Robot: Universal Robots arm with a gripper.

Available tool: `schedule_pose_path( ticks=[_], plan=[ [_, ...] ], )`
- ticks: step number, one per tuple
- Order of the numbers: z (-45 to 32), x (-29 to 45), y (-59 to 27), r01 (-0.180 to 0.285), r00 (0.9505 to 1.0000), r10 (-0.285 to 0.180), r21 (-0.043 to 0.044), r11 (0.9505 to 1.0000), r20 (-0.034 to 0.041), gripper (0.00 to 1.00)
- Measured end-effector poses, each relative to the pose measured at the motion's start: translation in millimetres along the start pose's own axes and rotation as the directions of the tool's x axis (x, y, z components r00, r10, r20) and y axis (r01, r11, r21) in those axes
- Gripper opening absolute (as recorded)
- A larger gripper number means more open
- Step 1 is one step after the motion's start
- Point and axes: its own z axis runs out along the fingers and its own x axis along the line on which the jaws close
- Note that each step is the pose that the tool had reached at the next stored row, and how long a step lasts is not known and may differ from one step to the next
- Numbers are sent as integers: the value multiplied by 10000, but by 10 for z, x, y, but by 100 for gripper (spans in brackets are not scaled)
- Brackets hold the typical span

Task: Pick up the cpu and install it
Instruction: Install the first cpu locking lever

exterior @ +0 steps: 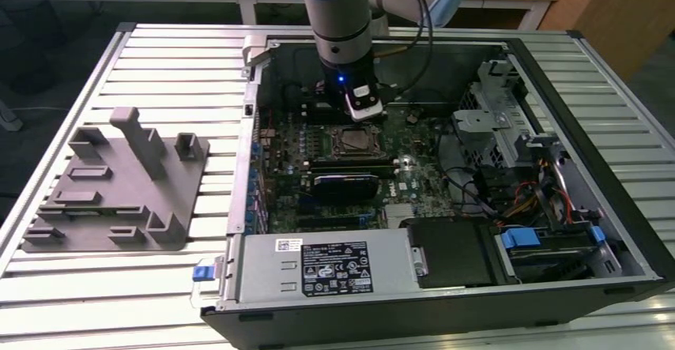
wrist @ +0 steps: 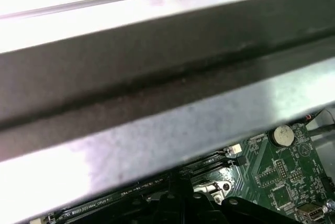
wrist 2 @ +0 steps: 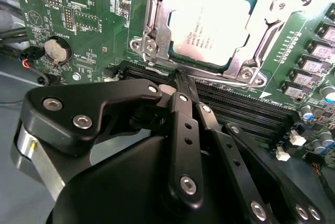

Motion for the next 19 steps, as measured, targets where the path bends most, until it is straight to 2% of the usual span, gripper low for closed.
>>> schedule_pose_path(
  ticks=[8,13,19],
  plan=[
    [14,2,-4,-161,9999,161,46,9999,63,11],
    [29,4,-5,-223,9997,222,46,9997,101,11],
    [30,4,-8,-249,9996,249,36,9997,101,11]
  ],
)
